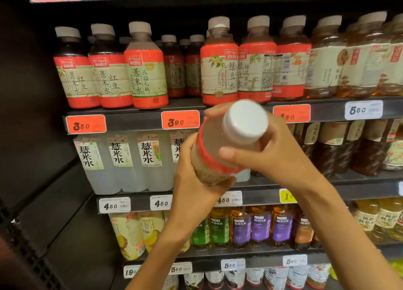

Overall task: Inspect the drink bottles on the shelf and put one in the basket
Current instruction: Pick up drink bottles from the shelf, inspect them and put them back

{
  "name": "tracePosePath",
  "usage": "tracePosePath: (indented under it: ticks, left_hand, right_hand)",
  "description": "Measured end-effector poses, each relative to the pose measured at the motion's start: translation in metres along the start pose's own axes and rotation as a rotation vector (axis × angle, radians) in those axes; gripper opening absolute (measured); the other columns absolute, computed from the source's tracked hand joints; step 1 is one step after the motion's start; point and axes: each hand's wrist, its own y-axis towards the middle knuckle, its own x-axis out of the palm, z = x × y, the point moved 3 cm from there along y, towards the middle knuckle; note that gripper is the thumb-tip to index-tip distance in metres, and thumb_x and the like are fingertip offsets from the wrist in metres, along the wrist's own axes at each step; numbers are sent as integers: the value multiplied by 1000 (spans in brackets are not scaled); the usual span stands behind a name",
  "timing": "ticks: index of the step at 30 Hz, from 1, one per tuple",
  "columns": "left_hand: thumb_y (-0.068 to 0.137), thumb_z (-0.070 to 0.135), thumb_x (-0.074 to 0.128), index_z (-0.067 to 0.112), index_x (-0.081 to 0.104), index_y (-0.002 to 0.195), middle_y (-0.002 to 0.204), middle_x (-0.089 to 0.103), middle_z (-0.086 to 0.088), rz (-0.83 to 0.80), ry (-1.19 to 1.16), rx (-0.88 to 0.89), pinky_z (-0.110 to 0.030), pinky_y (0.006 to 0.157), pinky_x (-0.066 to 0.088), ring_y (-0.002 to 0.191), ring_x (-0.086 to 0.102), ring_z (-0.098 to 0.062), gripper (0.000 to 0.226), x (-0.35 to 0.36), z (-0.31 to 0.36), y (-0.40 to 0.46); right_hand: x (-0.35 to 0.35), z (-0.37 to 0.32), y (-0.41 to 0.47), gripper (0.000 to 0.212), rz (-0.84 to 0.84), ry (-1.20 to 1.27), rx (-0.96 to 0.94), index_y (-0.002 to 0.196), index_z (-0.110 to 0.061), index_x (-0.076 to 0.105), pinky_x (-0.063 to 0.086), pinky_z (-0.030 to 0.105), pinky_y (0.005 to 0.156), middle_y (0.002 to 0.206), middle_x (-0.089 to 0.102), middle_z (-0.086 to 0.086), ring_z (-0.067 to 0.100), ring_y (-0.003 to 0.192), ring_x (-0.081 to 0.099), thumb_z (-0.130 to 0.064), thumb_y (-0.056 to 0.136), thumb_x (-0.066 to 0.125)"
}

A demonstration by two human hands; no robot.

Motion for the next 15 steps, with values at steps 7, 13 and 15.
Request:
tracePosePath:
  ticks: [7,13,15]
  left_hand:
    - [52,46,79,16,44,136,132,56,-4,6,113,-52,-43,97,49,122,55,-19,95,0,-24,-5]
    - [56,34,89,48,46,123,116,63,22,-204,110,-35,-8,80,50,108,60,4,82,-12,1,-9]
    - [54,33,88,56,51,110,110,66,24,-280,84,-63,-7,76,49,101,63,4,71,-17,10,-9]
  right_hand:
    - [15,-3,-12,44,-70,-176,-174,105,-10,63,43,37,101,121,60,10,19,118,56,-9,66,84]
    - [4,2,0,42,74,33,-29,106,-9,64,51,37,90,109,67,13,26,105,62,-31,70,71]
    - [-2,4,7,42,100,162,3,105,-9,65,52,36,89,105,70,7,26,103,65,-34,71,71]
